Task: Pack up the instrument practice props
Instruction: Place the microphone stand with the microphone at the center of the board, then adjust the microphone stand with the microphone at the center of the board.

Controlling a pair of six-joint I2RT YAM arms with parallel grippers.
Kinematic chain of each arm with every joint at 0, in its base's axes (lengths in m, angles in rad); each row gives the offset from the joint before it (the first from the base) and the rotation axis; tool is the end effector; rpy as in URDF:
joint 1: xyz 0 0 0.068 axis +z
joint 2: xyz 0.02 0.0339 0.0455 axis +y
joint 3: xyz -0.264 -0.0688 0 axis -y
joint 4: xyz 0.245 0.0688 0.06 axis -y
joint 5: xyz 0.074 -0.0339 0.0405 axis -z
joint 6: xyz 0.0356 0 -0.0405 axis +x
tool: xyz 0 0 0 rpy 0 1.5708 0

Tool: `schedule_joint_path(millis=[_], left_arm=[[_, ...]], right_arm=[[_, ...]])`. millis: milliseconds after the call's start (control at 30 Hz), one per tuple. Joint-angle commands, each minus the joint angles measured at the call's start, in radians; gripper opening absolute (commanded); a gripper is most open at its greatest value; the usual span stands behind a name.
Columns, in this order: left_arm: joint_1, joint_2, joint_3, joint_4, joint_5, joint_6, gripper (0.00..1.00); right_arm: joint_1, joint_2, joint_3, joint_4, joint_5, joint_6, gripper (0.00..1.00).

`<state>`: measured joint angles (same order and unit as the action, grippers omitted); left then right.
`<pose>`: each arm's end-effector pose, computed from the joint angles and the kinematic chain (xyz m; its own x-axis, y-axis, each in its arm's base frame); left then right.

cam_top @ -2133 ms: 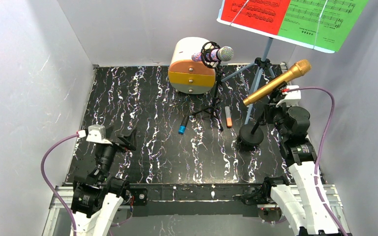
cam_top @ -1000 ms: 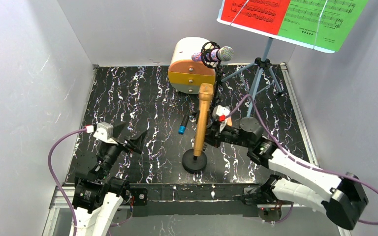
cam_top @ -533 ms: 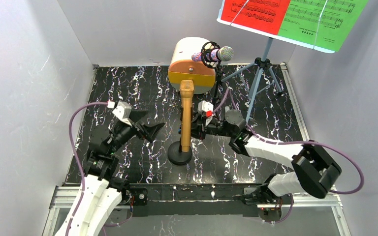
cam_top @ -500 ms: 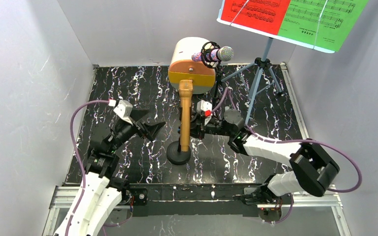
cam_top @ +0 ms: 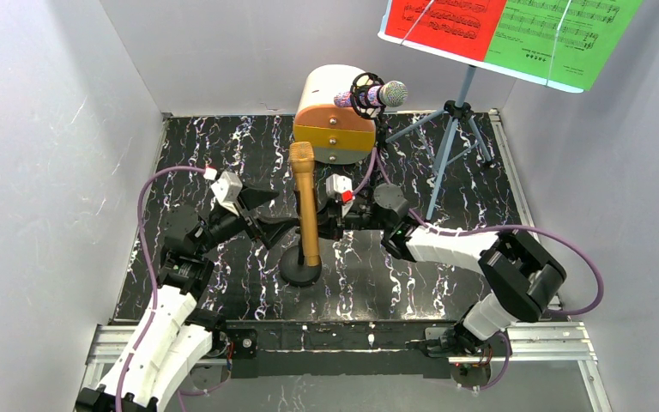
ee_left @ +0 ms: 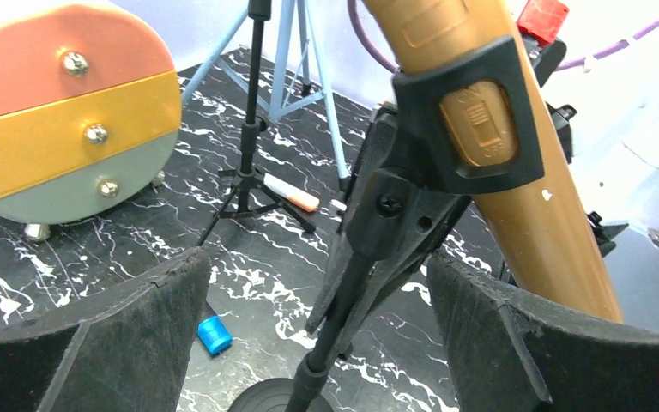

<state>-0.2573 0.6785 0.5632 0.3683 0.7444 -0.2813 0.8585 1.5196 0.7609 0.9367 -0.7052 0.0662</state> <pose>0.1503 -0.0645 0.3357 0.0045 -0.2123 -0.9772 0.8564 0.5053 -0.1058 0.1950 0.2611 0.2700 0.0498 0.1347 -0.9896 -0.9988 0.0060 -0.0494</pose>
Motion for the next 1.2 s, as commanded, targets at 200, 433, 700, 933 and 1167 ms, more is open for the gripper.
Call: schedule_joint_path(millis=[200, 433, 700, 933, 1167], left_arm=[[0.001, -0.050, 0.001, -0.159, -0.015, 0.091, 0.95], [0.002, -0.024, -0.037, -0.064, 0.010, 0.030, 0.95], [0.001, -0.015, -0.046, -0.056, 0.025, 0.022, 0.93], [0.001, -0.015, -0.052, -0.042, 0.011, 0.016, 0.92], [0.002, -0.046, -0.022, -0.177, -0.123, 0.076, 0.95]], right_arm=[[0.052, 0.024, 0.094, 0.090, 0.104, -0.078, 0.03], [0.067, 0.058, 0.134, 0.048, 0.081, -0.121, 0.05], [0.079, 0.065, 0.109, 0.074, 0.147, -0.094, 0.05], [0.084, 0.045, 0.085, 0.052, 0.175, -0.102, 0.02], [0.114, 0.002, 0.011, 0.112, 0.441, -0.087, 0.01]])
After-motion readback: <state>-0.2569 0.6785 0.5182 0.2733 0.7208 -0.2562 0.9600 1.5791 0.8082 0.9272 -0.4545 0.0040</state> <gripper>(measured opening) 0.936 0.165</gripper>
